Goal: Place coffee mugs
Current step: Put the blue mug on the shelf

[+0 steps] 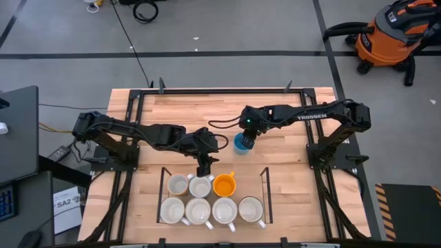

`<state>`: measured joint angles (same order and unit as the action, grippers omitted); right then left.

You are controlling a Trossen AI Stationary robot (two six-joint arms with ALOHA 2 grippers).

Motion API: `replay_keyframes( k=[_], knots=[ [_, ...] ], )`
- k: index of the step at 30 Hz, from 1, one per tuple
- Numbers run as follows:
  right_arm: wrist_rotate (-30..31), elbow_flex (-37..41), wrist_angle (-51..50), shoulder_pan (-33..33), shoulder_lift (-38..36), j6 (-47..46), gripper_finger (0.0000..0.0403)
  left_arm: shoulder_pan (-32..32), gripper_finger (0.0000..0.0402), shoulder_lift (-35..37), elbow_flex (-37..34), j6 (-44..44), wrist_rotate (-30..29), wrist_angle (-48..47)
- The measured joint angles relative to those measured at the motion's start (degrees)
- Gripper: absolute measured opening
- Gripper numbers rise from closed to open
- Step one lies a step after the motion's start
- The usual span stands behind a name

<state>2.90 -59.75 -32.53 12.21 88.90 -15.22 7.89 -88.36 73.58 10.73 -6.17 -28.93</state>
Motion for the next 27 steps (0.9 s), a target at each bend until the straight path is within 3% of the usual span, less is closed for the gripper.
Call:
replay_keyframes(
  k=[7,18,27],
  knots=[
    [0.14,0.94,2.09,0.0,-0.03,-0.01,0.011,0.01,0.0167,0.0,0.0,0.01,0.0,-0.02],
    [-0.03,1.03,1.05,0.0,-0.04,-0.27,0.0024,0.0,0.0167,0.0,0.0,0.19,0.0,-0.02],
    [-0.01,0.98,0.8,-0.16,-0.07,-0.25,0.0024,-0.01,0.0167,-0.02,0.0,0.19,0.02,0.0]
  ],
)
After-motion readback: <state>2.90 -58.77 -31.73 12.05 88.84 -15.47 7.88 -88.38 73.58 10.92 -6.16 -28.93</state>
